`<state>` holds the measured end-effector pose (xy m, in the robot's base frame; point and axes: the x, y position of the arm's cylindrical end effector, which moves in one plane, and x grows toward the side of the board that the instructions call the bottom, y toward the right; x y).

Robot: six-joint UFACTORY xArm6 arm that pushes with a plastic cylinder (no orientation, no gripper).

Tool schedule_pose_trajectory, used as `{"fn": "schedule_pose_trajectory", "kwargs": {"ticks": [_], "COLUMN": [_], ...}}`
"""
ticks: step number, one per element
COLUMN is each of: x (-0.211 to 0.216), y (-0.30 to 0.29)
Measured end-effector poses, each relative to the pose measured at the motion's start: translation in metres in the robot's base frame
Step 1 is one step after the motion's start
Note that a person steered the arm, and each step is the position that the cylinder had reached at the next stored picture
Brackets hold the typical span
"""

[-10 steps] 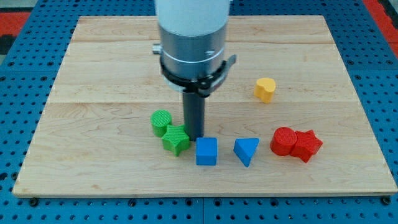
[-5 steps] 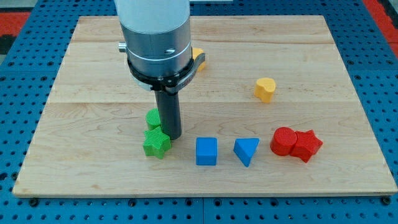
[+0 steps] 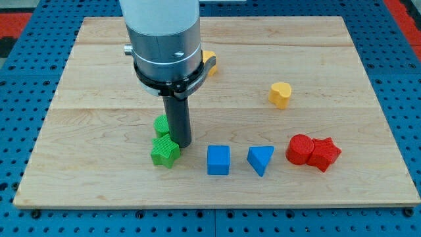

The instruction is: Push the green star to the bottom side of the green circle

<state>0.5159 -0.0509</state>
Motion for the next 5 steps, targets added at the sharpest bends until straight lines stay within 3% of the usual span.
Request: {"fn": "schedule_pose_trajectory", "kwargs": {"ticks": [5], "x": [0.0], "y": [-0.015]}}
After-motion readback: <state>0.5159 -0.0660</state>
